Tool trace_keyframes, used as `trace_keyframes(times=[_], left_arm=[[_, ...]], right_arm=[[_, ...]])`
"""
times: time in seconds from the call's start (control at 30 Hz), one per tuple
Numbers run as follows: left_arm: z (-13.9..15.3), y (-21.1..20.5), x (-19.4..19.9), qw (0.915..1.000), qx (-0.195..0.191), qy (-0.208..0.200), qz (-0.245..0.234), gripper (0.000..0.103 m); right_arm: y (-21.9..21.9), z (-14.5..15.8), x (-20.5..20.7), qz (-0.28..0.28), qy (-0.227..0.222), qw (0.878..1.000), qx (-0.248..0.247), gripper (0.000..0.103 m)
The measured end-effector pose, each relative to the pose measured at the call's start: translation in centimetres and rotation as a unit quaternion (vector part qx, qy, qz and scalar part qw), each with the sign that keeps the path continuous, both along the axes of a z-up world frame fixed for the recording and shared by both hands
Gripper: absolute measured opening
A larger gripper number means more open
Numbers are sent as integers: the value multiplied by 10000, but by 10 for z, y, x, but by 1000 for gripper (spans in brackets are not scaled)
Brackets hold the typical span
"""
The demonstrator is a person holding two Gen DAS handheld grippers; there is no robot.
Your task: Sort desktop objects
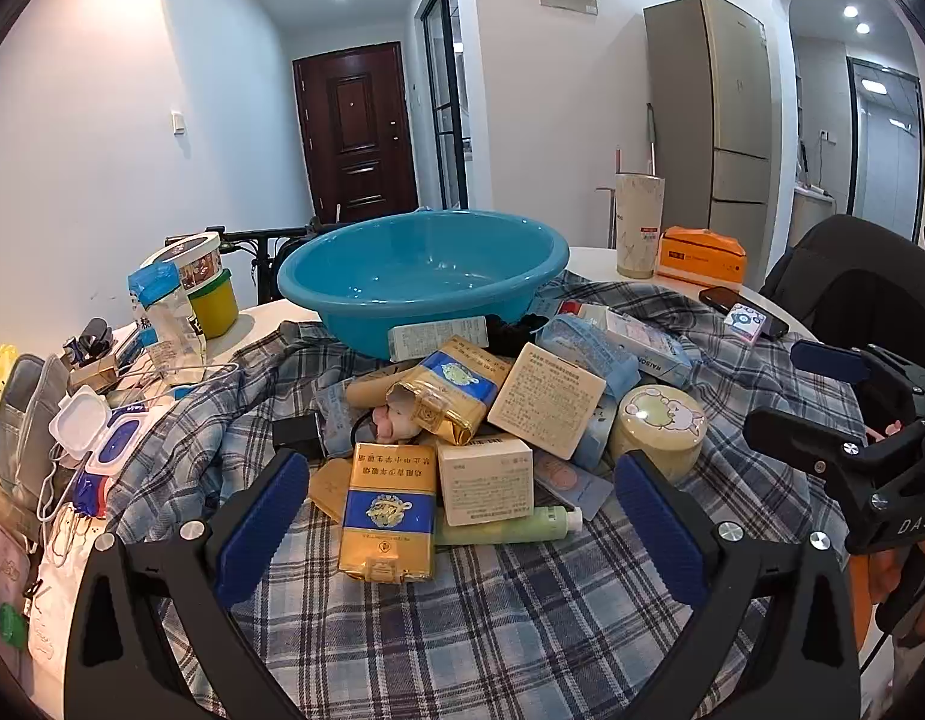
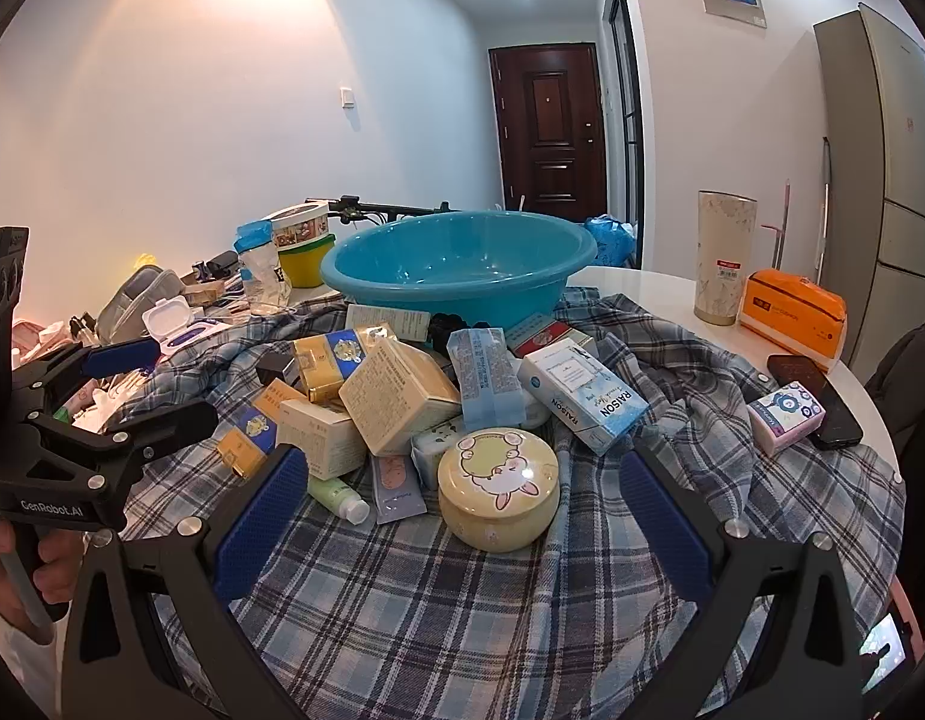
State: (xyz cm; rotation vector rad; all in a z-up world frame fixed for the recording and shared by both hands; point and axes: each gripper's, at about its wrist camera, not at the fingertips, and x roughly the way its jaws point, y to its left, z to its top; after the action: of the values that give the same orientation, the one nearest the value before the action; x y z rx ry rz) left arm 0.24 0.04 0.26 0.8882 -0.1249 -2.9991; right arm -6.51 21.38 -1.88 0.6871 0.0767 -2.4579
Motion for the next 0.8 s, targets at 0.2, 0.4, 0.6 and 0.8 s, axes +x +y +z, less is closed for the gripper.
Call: trace_keyframes(times=[0.2,0.4,0.6,0.8], left_arm=[[0,1,-1,10000,18,12,-5,103],[-1,1,-1,10000,-26,8,29,103],[-2,1,-1,10000,0,0,37,103],[-1,-1,-1,10000,51,-12,55,103]], right_arm=[[-3,-1,0,39,0,10000,54,103],[-2,-3,0,31,-23,10000,49,103],[-2,-3,0,30,-12,10000,81,103],[-5,-6,-1,37,-28,9999,115,103]])
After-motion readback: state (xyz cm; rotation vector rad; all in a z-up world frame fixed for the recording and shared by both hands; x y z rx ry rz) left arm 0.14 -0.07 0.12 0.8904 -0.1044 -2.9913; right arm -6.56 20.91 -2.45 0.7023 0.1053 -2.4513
